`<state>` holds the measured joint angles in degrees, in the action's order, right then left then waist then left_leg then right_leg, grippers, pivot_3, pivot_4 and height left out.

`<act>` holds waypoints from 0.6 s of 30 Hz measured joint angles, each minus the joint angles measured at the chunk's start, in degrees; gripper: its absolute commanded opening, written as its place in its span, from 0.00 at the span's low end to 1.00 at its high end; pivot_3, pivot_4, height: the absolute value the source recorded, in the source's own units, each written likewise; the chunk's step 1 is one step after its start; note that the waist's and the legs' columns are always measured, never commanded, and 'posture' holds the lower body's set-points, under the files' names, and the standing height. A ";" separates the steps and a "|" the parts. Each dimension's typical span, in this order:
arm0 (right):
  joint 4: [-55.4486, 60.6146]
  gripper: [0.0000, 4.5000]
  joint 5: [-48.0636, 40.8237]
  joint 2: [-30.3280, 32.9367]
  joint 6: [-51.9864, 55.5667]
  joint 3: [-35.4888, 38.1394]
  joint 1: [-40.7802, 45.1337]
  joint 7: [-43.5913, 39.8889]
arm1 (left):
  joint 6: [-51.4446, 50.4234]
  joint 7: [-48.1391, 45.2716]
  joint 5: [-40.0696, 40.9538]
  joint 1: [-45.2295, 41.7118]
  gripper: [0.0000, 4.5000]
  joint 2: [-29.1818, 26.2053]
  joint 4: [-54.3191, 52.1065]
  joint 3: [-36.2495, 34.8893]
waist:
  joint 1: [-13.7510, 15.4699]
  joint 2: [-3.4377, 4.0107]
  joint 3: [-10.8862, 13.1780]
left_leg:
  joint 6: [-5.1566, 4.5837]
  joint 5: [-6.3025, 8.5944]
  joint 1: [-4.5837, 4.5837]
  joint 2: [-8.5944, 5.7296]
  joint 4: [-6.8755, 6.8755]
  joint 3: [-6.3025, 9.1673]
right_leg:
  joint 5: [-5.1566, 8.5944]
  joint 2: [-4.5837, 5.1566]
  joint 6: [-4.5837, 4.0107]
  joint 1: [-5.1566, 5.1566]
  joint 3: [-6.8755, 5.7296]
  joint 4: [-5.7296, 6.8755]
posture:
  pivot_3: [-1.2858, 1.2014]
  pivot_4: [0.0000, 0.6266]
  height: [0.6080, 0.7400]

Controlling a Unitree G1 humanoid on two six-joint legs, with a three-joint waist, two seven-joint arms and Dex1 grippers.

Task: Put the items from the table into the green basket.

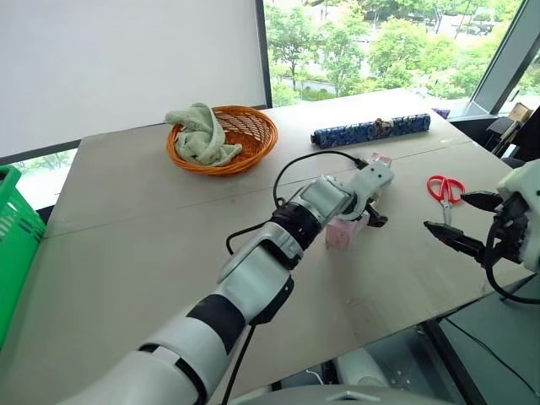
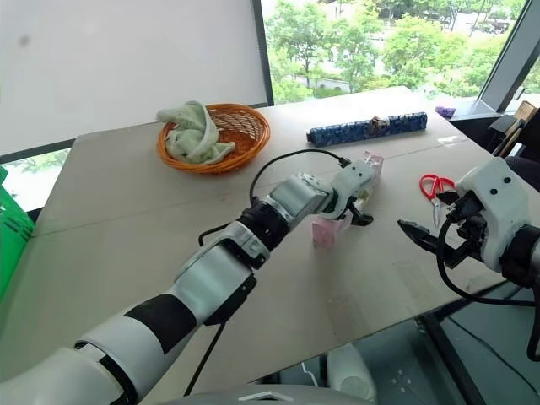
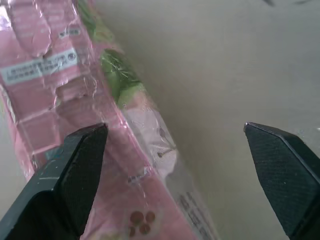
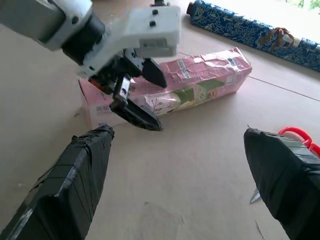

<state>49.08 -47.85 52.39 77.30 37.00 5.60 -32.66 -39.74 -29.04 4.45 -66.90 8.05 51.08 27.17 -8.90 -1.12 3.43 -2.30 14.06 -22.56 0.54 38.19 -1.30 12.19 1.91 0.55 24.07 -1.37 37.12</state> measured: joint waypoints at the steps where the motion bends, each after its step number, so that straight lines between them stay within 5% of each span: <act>1: 0.18 1.00 -0.40 0.00 0.04 -0.01 0.05 0.40 | 1.30 0.30 -1.12 0.00 0.99 0.04 0.82 0.28 | -0.16 0.01 0.01 | -0.02 0.01 0.00 0.01 0.00 -0.03 | 0.00 0.00 0.00 0.01 0.02 -0.01 | 0.39 0.06 1.00; 3: 0.48 1.00 -1.17 0.01 0.14 0.00 0.04 0.84 | 2.82 1.10 -3.29 0.29 0.99 -0.01 1.61 0.48 | -0.41 -0.03 0.04 | -0.02 0.03 0.00 0.03 -0.03 -0.02 | 0.00 -0.01 0.01 0.01 0.01 -0.04 | 0.39 0.06 1.00; 5: 0.62 1.00 -2.02 0.02 0.17 0.03 -0.30 1.31 | 3.97 1.81 -5.16 1.48 0.83 -0.22 1.50 0.40 | -0.60 -0.02 0.04 | -0.02 0.03 0.01 0.04 -0.07 0.00 | 0.00 0.00 0.01 0.00 -0.02 -0.07 | 0.39 0.05 1.00; 12: 0.50 1.00 -3.21 0.02 -0.12 -0.05 -0.83 3.44 | 7.73 2.85 -10.30 4.18 0.08 -1.23 0.17 0.41 | -1.38 0.06 -0.01 | -0.01 0.03 0.02 0.05 -0.10 0.00 | 0.00 0.00 0.02 -0.01 -0.02 -0.08 | 0.40 0.04 1.00; 18: -0.49 1.00 -4.18 0.92 -1.49 -1.09 0.46 4.05 | 1.22 -6.56 -5.81 9.04 0.04 -5.70 -12.24 -4.03 | -1.71 0.17 0.00 | 0.04 0.06 0.01 0.09 -0.16 0.03 | 0.01 -0.04 0.01 0.02 -0.02 -0.08 | 0.41 0.03 1.00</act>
<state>48.59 -52.02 53.31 75.81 35.91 6.07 -28.61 -38.52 -35.60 -1.36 -57.86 2.34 38.84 23.14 -10.61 -0.95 3.43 -2.26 14.12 -22.55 0.63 38.03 -1.27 12.20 1.87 0.56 24.09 -1.38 37.04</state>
